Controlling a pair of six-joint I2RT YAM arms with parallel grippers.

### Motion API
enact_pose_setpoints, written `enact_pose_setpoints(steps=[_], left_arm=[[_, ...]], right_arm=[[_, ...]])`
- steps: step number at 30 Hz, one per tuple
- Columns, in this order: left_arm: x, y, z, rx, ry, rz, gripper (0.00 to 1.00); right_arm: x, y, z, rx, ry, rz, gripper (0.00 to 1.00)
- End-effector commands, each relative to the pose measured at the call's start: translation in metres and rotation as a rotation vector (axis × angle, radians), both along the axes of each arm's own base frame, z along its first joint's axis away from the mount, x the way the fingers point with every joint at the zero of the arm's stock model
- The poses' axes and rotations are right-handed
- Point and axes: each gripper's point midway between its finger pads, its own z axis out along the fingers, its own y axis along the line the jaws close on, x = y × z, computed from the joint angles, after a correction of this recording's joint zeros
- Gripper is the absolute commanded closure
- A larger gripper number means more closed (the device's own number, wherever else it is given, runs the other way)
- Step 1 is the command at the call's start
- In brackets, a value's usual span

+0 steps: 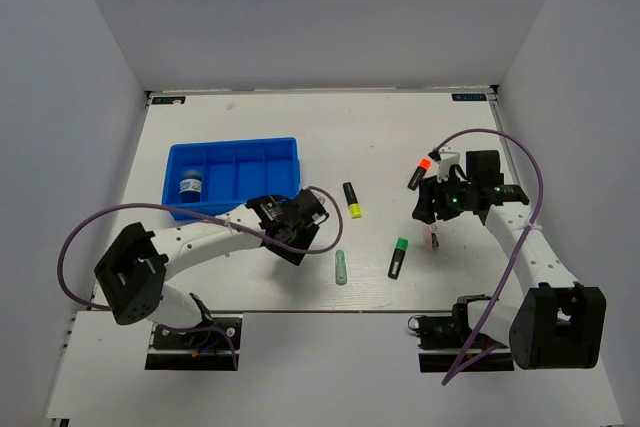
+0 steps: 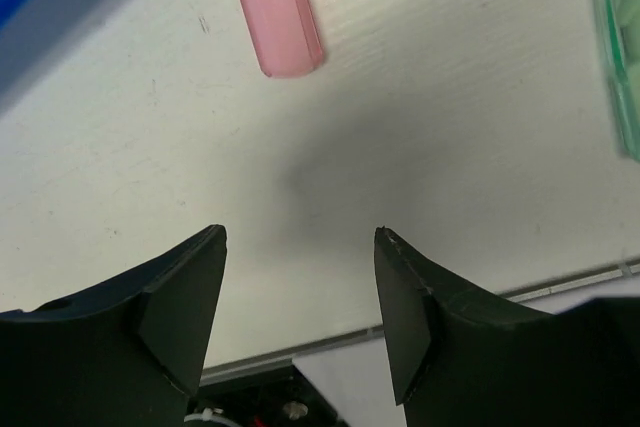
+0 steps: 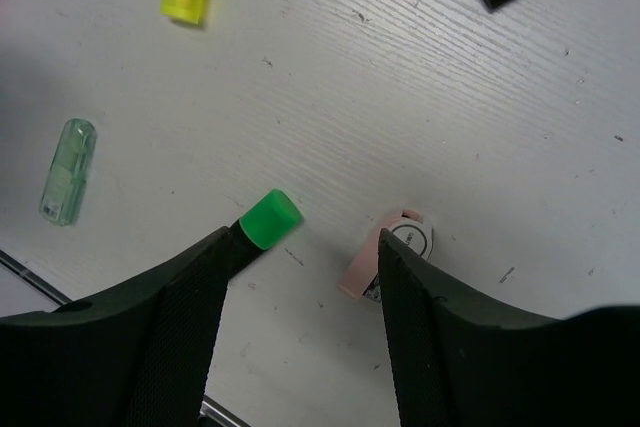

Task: Sort the stationery into containers
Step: Pick up the stationery from the center of the board.

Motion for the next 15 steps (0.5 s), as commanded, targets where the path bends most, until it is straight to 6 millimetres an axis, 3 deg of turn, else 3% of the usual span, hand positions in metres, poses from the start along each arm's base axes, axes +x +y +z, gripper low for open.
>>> enact_pose_setpoints(steps=[1,9,15], left_arm=[[0.029,-0.013,0.009,-0.035,-0.212,0.112,0.29],[0.051,-0.040,-0.021,-0.108,-0.323,0.114,0.29],[0.061,-0.036,-0.034,-0.072,-0.364,0.167,0.29]], right_arm=[[0.009,0.000,0.016,-0.004,-0.049,0.001,0.37],[0.008,-0.001,0.014,-0.002,-0.044,0.001,0.37],[0.008,0.000,0.014,0.001,-0.041,0.007,0.37]])
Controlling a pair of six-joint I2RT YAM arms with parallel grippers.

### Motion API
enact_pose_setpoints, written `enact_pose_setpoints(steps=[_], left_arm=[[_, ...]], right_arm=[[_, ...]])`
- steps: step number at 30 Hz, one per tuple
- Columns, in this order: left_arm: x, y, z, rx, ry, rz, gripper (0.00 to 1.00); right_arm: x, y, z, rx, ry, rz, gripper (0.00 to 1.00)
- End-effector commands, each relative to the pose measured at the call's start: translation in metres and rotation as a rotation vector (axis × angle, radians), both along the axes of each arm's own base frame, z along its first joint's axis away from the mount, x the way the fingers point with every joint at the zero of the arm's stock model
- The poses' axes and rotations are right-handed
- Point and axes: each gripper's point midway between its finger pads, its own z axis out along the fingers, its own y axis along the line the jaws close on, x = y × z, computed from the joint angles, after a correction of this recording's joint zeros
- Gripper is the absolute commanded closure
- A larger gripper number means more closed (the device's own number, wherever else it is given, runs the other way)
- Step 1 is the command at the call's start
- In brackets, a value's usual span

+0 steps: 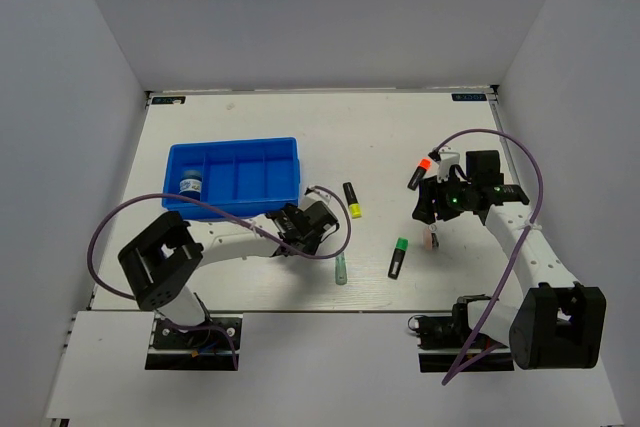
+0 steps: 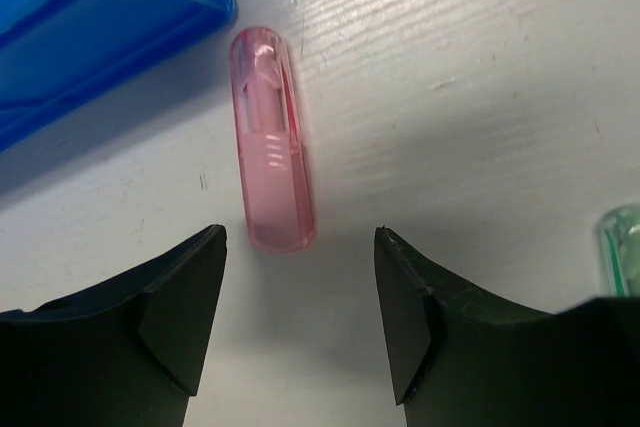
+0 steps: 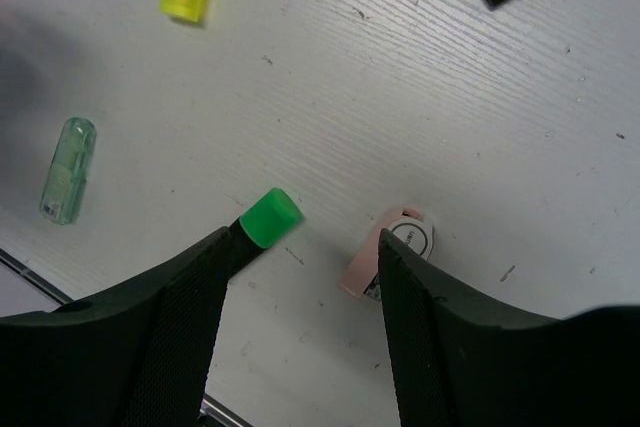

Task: Sort the stationery into containers
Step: Pick up the stationery from the center of the board.

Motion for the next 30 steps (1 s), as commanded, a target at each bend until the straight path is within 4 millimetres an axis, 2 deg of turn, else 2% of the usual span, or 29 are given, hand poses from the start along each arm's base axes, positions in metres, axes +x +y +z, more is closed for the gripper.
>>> enact_pose_setpoints(steps=[1,7,11,15,20,23,24,30], left_arm=[[0.018,-0.008,0.006,-0.057,-0.096,0.060,0.29],[0.021,-0.003,-0.010,-0.067,-0.100,0.112,0.29],[0.013,0.013,-0.028,-0.096,-0.068,0.152,0.29],[0.012,0.015,-0.032,-0.132,-0.052,0.158,0.29],[0.003,0.016,-0.045,-0.160,0.005,0.164,0.38],[-0.003,0.012,-0.049,-0.189,0.021,0.164,0.47],[-0.005,0.012,-0.050,-0.186,0.022,0.160,0.53],[-0.019,0.015,-0.054,-0.151,0.026,0.144,0.70]], right_arm=[[0.009,0.001,0.015,0.002,-0.052,0.011,0.37],[0.008,0.001,0.016,0.006,-0.050,0.008,0.37],[0.008,0.001,0.016,0.009,-0.049,0.008,0.37],[0.007,0.002,0.016,0.011,-0.050,0.014,0.37],[0.008,0.001,0.016,0.008,-0.048,0.008,0.37],[0.008,0.000,0.016,0.006,-0.053,0.002,0.37],[0.008,0.001,0.017,0.009,-0.054,0.005,0.37],[0.008,0.001,0.019,0.012,-0.060,0.008,0.37]])
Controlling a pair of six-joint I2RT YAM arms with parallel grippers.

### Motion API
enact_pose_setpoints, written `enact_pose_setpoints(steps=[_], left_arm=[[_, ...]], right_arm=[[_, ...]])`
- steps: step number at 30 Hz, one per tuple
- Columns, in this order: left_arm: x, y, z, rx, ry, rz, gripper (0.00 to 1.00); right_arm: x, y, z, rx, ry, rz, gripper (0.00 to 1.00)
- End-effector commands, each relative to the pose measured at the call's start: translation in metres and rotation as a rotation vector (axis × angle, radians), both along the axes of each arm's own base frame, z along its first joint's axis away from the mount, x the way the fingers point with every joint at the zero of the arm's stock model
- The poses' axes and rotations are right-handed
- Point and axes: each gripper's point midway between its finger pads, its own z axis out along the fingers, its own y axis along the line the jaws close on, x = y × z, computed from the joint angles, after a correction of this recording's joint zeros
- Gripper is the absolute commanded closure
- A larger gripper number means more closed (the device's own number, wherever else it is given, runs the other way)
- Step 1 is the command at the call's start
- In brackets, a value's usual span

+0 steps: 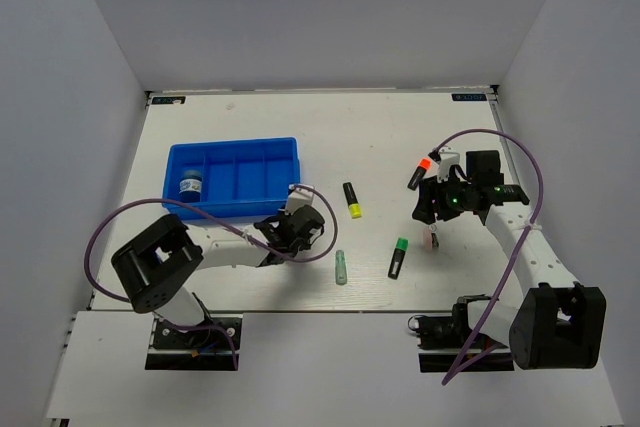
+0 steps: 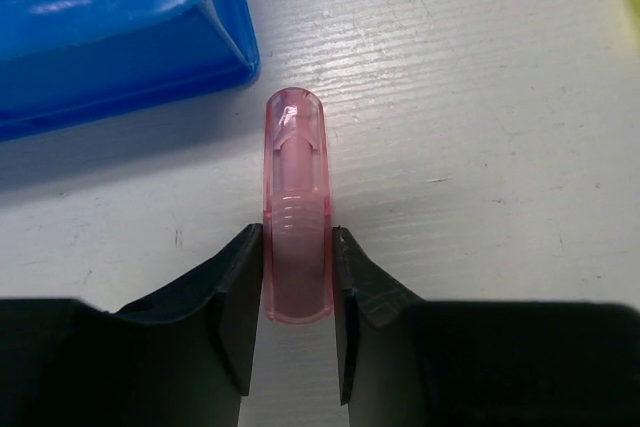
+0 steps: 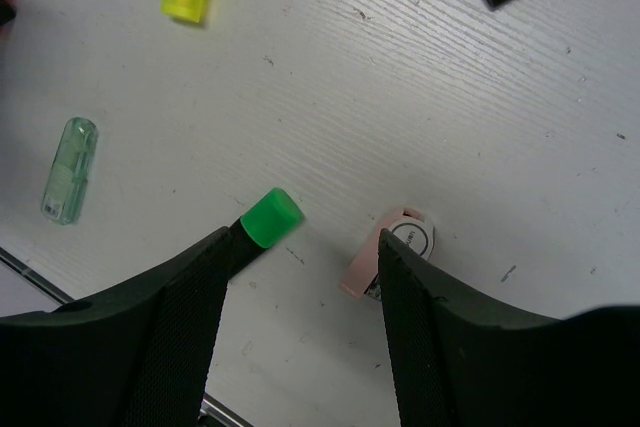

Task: Sort the stationery into containers
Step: Pick up the stationery from the center of the board, then place the stationery in the storage box.

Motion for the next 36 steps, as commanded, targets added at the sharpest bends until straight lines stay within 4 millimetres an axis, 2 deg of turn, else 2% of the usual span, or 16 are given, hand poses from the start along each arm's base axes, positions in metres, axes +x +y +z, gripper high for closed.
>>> enact_pose_setpoints(steps=[1,3,6,9,12,15,17,18,20,21,23,24,28,29,32,36], left_arm=[[-0.047,0.022,-0.035,0.116,0.162,-0.060,0.77],[-0.048,0.019,-0.025,0.117,0.143,-0.074,0.84],[-0.053,-0.002,0.011,0.109,0.103,-0.146,0.95],[-0.052,-0.020,0.051,0.101,0.072,-0.200,1.00],[-0.040,-0.026,0.106,0.042,0.011,-0.209,1.00],[-0.021,-0.006,0.138,0.012,-0.028,-0.161,1.00],[-0.002,0.024,0.154,0.009,-0.043,-0.089,1.00],[0.019,0.051,0.163,-0.007,-0.045,0.008,1.00],[0.030,0.067,0.175,-0.050,-0.055,0.044,1.00],[0.053,0.098,0.184,-0.074,-0.077,0.150,1.00],[0.062,0.110,0.186,-0.075,-0.042,0.158,1.00],[0.074,0.133,0.190,-0.068,-0.040,0.215,1.00],[0.099,0.155,0.182,-0.049,0.016,0.261,1.00],[0.105,0.160,0.164,-0.007,0.066,0.264,1.00],[0.114,0.167,0.160,0.005,0.088,0.279,1.00],[0.120,0.182,0.128,0.059,0.168,0.329,0.97]], right_arm=[[0.008,0.001,0.017,0.008,-0.054,0.006,0.37],[0.008,0.001,0.018,0.008,-0.061,0.005,0.35],[0.006,0.003,0.019,0.014,-0.063,0.019,0.10],[0.004,0.006,0.020,0.026,-0.064,0.039,0.12],[0.003,0.008,0.021,0.036,-0.064,0.051,0.27],[0.003,0.008,0.022,0.038,-0.068,0.048,0.31],[0.003,0.008,0.022,0.038,-0.069,0.049,0.31],[0.003,0.007,0.023,0.041,-0.069,0.045,0.31],[0.002,0.008,0.023,0.042,-0.072,0.051,0.29],[0.002,0.008,0.024,0.041,-0.074,0.051,0.29],[0.002,0.008,0.023,0.042,-0.068,0.053,0.28],[0.002,0.009,0.023,0.046,-0.069,0.053,0.28],[0.002,0.009,0.024,0.044,-0.073,0.055,0.25],[0.002,0.009,0.024,0.045,-0.073,0.054,0.25],[0.001,0.009,0.023,0.044,-0.070,0.057,0.21],[0.000,0.010,0.022,0.050,-0.059,0.064,0.17]])
